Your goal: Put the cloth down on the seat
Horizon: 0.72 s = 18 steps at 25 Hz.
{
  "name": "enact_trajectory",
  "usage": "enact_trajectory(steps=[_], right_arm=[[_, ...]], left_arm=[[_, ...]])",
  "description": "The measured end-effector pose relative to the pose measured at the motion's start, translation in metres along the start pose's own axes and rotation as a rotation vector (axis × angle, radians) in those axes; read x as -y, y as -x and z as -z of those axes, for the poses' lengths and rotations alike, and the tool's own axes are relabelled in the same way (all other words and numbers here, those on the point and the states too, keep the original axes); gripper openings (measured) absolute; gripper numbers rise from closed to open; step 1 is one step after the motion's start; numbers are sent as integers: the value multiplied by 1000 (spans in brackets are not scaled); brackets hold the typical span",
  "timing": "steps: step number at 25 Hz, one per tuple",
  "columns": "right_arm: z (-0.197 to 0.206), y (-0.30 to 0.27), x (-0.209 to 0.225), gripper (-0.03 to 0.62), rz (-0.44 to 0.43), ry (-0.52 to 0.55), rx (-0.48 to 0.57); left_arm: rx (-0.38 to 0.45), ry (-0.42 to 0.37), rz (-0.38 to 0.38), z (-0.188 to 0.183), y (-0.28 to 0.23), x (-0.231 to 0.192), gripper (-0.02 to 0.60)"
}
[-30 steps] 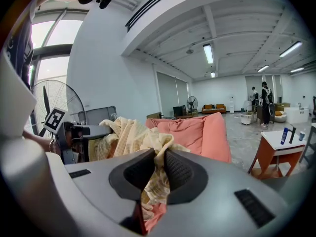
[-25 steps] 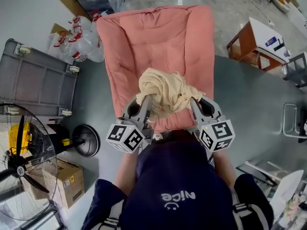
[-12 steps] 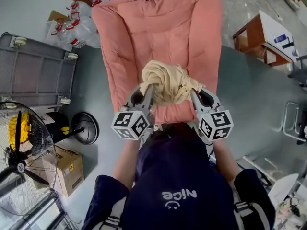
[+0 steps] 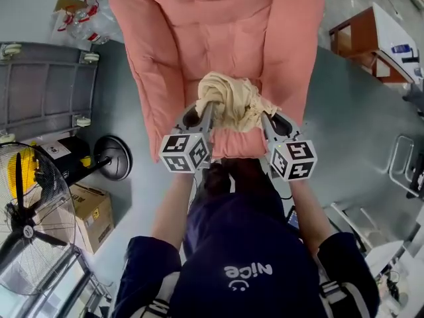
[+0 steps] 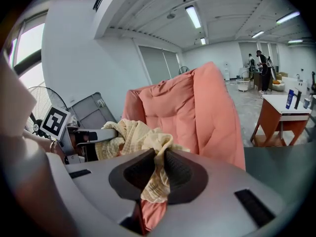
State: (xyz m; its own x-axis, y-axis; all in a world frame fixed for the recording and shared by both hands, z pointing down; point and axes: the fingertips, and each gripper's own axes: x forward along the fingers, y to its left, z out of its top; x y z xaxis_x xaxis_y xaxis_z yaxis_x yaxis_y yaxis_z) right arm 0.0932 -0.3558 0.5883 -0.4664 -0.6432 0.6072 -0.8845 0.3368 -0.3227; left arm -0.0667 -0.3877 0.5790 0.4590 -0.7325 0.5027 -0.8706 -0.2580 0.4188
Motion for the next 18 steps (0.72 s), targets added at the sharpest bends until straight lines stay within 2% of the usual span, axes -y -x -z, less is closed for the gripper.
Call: enact_trajectory(steps=[4, 9, 18], right_arm=[[14, -30, 18, 78, -3, -17, -37], [30, -49, 34, 78, -5, -30, -71], [51, -84, 46, 78, -3, -16, -115]], left_arm=[[-63, -25, -32, 20, -27, -20, 94], [-126, -18, -81, 47, -45, -35, 94], [-178, 14, -151, 79, -66, -67, 94]])
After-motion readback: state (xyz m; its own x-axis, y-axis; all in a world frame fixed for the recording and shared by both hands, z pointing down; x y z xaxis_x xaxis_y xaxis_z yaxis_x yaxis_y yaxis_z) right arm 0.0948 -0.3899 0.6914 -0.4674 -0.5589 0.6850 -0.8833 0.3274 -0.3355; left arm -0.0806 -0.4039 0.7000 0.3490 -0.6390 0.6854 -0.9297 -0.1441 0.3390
